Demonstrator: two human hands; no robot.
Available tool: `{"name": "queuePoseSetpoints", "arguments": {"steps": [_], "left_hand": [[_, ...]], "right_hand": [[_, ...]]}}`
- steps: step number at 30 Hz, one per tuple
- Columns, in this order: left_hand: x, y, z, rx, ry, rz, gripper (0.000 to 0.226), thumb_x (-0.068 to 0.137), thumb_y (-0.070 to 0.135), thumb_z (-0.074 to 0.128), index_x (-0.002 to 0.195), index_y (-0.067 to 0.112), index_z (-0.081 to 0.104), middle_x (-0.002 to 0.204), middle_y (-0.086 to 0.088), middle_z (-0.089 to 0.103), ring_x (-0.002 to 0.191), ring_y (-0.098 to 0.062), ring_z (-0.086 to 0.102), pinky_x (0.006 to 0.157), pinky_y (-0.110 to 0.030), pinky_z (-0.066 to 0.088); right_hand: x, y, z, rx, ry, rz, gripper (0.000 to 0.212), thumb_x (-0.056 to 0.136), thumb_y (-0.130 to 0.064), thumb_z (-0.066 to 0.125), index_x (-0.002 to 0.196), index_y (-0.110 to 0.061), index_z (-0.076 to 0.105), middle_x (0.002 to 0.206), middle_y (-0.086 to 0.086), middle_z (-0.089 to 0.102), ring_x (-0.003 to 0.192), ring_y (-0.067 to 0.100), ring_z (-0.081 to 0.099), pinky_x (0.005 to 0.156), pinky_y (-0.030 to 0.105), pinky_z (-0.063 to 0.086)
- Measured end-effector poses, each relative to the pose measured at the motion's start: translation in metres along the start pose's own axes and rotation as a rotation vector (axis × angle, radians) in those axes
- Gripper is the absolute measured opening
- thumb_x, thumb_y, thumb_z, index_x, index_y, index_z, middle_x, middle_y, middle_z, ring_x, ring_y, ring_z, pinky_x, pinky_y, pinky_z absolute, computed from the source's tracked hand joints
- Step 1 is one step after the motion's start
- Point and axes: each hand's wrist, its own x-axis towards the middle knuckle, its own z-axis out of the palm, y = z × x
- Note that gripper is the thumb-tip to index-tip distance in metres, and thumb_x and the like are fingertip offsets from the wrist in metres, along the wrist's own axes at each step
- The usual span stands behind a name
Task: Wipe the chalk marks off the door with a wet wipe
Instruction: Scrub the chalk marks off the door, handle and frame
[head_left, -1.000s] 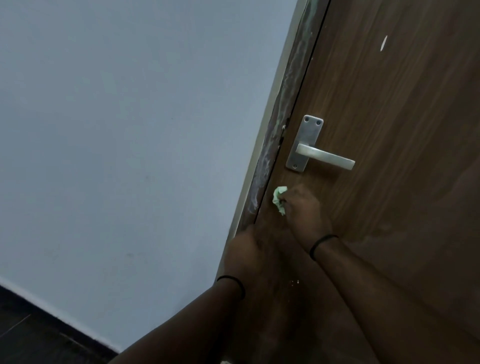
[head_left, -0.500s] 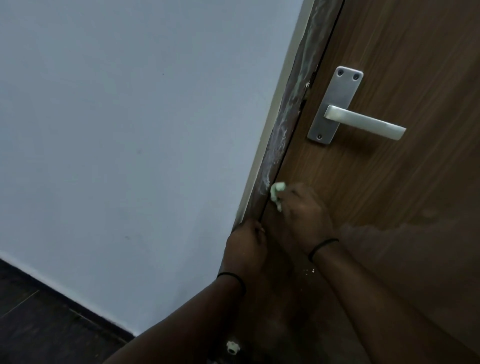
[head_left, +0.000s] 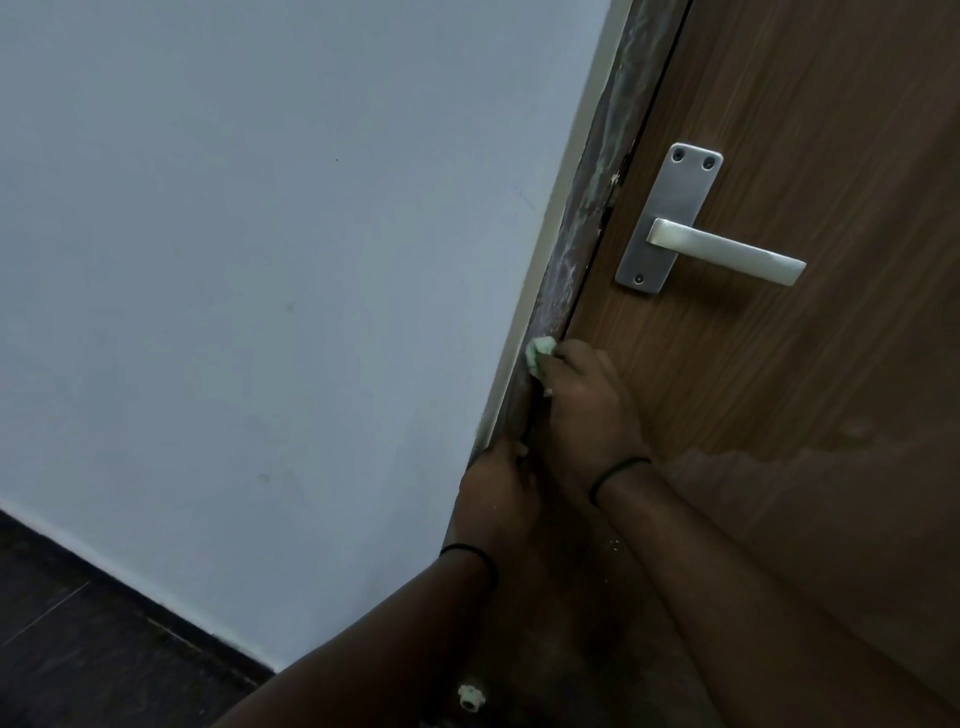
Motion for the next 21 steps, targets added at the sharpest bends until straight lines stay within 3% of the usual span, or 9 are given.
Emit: {"name": "queuePoseSetpoints", "arguments": {"steps": [4,6,9,11,14,17,21], "left_hand": [[0.002,0.008,-0.001,-0.016,-0.019,0.041,0.026,0.093,0.028,0.054,0.118,0.02,0.055,0.1,-0.002,0.069,0.085,-0.021,0.066,0.076,-0.04,0.055],[0.003,0.008,-0.002,-0.012,-0.016,0.05,0.025,0.093,0.023,0.054,0.117,0.018,0.055,0.1,-0.002,0.069,0.086,-0.021,0.066,0.077,-0.039,0.055],[0.001,0.006,-0.003,-0.002,-0.033,0.038,0.019,0.091,0.02,0.051,0.11,0.018,0.056,0.097,-0.003,0.068,0.086,-0.025,0.064,0.076,-0.039,0.053],[0.001,0.003,-0.001,0.026,-0.038,0.033,0.016,0.09,0.019,0.052,0.105,0.018,0.057,0.095,-0.004,0.069,0.084,-0.026,0.064,0.074,-0.038,0.052],[0.002,0.0,-0.001,0.014,-0.053,0.011,0.016,0.09,0.021,0.054,0.105,0.019,0.058,0.092,-0.003,0.069,0.081,-0.024,0.065,0.071,-0.035,0.053],[0.002,-0.003,-0.001,0.014,-0.051,0.002,0.013,0.09,0.022,0.057,0.102,0.022,0.058,0.092,0.001,0.07,0.081,-0.019,0.065,0.071,-0.028,0.05],[0.002,-0.006,-0.002,0.018,-0.042,-0.045,0.016,0.087,0.017,0.054,0.1,0.022,0.062,0.1,0.001,0.07,0.09,-0.021,0.064,0.077,-0.025,0.045]], "right_hand": [[-0.012,-0.01,0.018,-0.021,-0.207,-0.116,0.021,0.096,-0.008,0.051,0.115,-0.005,0.062,0.113,0.011,0.056,0.101,0.028,0.053,0.08,0.04,0.048],[-0.017,0.001,0.015,-0.046,-0.279,-0.218,0.019,0.099,-0.014,0.051,0.108,-0.005,0.065,0.105,0.011,0.059,0.098,0.028,0.053,0.081,0.04,0.047],[-0.001,0.006,0.004,-0.076,-0.068,-0.224,0.008,0.083,-0.004,0.07,0.076,-0.005,0.067,0.074,0.011,0.062,0.073,0.03,0.056,0.064,0.04,0.049],[0.014,-0.003,0.002,-0.067,0.045,-0.131,0.012,0.075,0.004,0.071,0.069,-0.005,0.065,0.067,0.012,0.06,0.066,0.03,0.054,0.059,0.038,0.045],[0.012,-0.018,0.009,-0.066,0.02,-0.137,0.018,0.064,0.011,0.068,0.061,-0.006,0.06,0.061,0.014,0.058,0.062,0.031,0.056,0.057,0.035,0.045],[-0.009,-0.014,0.012,-0.092,-0.122,-0.214,0.018,0.065,0.003,0.074,0.059,-0.007,0.06,0.06,0.011,0.056,0.064,0.031,0.056,0.056,0.036,0.043],[0.012,0.005,0.0,-0.121,0.061,-0.139,0.009,0.077,-0.007,0.071,0.071,-0.011,0.066,0.071,0.008,0.06,0.073,0.03,0.054,0.062,0.04,0.044]]}}
